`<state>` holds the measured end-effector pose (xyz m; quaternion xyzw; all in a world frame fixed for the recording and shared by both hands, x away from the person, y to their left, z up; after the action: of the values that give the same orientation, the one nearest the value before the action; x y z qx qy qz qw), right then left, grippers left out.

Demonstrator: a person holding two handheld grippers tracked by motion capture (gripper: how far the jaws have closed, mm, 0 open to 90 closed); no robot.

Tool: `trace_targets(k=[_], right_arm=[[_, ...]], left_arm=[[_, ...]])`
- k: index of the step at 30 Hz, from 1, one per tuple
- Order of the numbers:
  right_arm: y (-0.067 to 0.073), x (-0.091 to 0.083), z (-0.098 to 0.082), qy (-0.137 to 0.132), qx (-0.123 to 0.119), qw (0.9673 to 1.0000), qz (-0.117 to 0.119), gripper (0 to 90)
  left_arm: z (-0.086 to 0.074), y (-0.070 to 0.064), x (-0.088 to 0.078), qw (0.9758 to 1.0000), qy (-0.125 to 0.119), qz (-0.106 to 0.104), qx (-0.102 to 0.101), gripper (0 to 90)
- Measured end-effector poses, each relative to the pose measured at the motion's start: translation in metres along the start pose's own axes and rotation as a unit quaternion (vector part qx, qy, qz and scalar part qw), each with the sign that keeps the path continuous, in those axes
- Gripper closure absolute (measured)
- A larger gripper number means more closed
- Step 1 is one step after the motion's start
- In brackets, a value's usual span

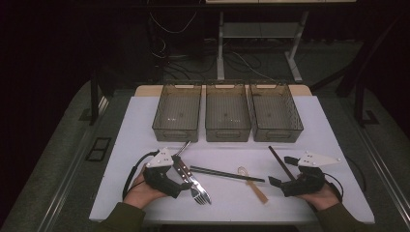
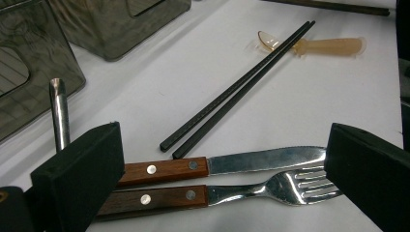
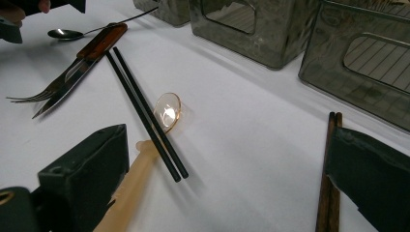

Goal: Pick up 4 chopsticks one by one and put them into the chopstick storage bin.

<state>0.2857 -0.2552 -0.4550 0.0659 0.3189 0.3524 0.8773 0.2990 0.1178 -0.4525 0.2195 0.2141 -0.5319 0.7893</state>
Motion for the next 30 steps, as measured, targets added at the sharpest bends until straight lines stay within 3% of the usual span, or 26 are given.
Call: trace_targets(k=[9, 18, 30], right_arm=[[0.000, 0.000, 0.000, -0.002, 0.001, 1.0000, 0.002, 2.2], [-0.001, 0.000, 0.001, -0.001, 0.002, 1.0000, 0.003, 2.3], [0.000, 0.002, 0.001, 0.002, 0.000, 1.0000, 0.002, 2.3]], left_arm=[[0.002, 0.000, 0.001, 0.9999, -0.004, -0.008, -0.006, 4.7], [0.012, -0.002, 0.009, 0.9995, -0.011, -0.031, 0.002, 22.6], [0.021, -0.001, 0.031, 0.9982, 0.018, -0.048, 0.033, 55.6]])
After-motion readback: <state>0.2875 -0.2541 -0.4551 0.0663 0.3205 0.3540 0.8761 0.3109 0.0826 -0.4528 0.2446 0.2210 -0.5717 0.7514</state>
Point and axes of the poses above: each handheld gripper's, and its own axes: x roughly forward along the jaws, z roughly out of its top, y roughly to its left, the point moved 5 cm from there along x, roughly forward along the jaws, and after that the axes turned 14 degrees about x, right-handed, at the moved point
